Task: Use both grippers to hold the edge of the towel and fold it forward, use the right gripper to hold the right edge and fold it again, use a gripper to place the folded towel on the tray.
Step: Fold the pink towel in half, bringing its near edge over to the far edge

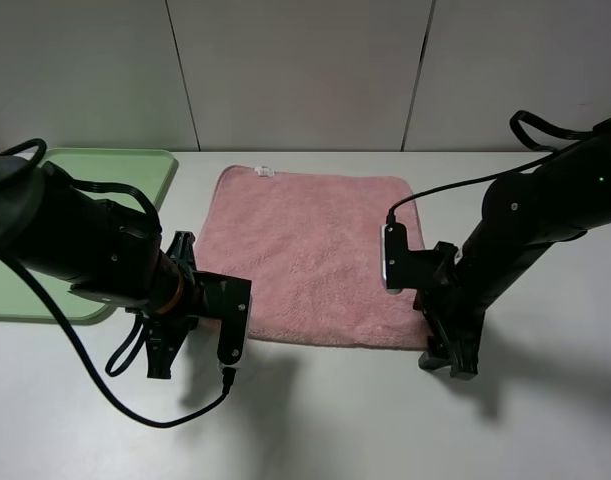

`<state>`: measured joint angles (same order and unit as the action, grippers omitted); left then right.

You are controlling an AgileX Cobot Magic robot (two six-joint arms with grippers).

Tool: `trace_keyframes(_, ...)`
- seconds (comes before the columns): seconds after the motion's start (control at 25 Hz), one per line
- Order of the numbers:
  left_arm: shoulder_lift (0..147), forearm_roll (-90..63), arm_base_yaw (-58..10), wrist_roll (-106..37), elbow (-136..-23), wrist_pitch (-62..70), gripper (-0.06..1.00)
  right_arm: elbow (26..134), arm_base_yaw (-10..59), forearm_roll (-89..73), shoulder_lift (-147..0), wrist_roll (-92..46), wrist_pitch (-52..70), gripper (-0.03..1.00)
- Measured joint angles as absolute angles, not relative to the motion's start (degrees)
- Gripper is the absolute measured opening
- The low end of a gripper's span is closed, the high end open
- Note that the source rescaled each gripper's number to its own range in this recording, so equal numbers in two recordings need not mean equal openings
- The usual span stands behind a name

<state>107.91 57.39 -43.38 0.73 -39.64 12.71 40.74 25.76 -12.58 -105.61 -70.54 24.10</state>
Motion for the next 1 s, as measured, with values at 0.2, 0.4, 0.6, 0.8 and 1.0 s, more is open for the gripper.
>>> trace_keyframes(0.2,107.9,57.4,-43.4,0.7,-39.6,12.7,0.0,40.7,25.8,-12.7,-105.6,-70.5,23.0,0.66)
trace_keyframes(0.4,107.9,57.4,-43.4,0.7,-39.6,12.7,0.0,40.7,25.8,-12.7,-105.6,-70.5,22.5,0.55)
trace_keyframes(0.6,107.9,57.4,-43.4,0.7,-39.6,12.6,0.0,40.7,25.8,-12.7,-105.7,-70.5,21.8,0.52)
trace_keyframes(0.8,107.9,57.4,-43.3,0.7,-39.6,12.1,0.0,40.7,25.8,-12.7,-105.7,-70.5,21.3,0.41)
trace_keyframes(1.0,107.9,57.4,-43.3,0.7,-39.6,11.6,0.0,40.7,25.8,-12.4,-105.9,-70.5,19.9,0.16)
